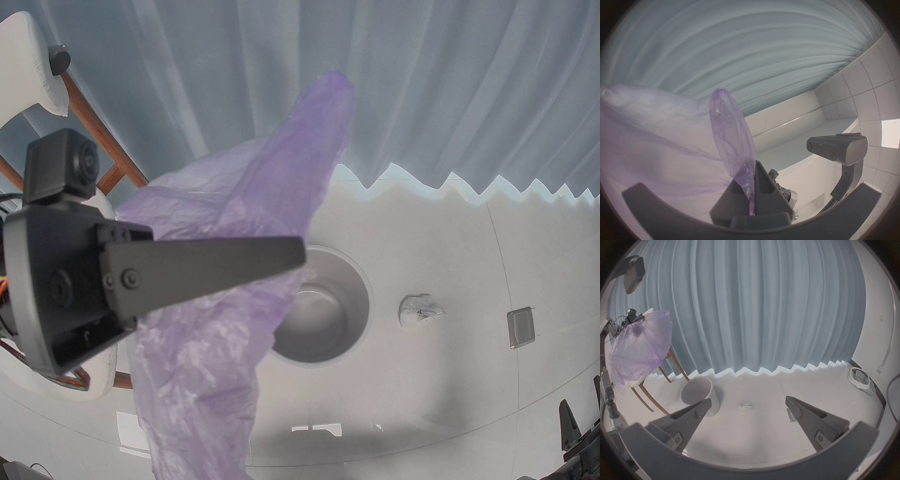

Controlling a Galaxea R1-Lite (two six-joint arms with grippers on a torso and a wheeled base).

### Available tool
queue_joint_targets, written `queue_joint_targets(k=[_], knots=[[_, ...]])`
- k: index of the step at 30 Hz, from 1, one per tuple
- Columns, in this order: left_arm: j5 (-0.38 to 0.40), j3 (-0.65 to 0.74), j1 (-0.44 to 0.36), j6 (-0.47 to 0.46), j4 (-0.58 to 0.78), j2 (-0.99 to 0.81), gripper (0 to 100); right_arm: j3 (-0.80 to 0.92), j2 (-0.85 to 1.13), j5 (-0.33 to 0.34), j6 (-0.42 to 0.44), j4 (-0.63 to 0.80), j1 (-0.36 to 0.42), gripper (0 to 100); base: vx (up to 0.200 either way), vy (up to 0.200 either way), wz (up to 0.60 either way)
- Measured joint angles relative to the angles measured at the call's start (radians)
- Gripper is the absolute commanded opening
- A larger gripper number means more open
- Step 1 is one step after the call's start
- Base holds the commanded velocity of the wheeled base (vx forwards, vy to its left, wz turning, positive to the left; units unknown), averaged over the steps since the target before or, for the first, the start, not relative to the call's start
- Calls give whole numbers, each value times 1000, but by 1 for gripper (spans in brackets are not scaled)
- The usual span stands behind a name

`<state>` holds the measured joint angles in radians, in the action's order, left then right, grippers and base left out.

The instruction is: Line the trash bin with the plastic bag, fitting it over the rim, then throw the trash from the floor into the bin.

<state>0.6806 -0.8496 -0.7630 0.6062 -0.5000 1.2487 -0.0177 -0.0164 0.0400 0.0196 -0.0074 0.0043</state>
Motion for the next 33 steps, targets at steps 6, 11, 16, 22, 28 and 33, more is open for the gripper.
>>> queue_joint_targets(k=[6,11,16,22,28,33], knots=[[0,-35,4,-5,-16,66,0,0,0,1,0,0,0,100,0,0,0],[-1,-38,32,-9,-16,91,0,0,0,0,0,0,0,100,0,0,0],[-1,-27,90,-65,-16,119,0,0,0,0,-1,0,0,100,0,0,0],[1,21,202,-217,-14,169,0,0,0,1,-1,0,0,100,0,0,0],[-36,65,282,-243,-15,224,0,0,0,1,-2,0,-1,100,0,0,0],[-99,72,320,-243,-10,241,0,0,0,1,-3,0,0,100,0,0,0]])
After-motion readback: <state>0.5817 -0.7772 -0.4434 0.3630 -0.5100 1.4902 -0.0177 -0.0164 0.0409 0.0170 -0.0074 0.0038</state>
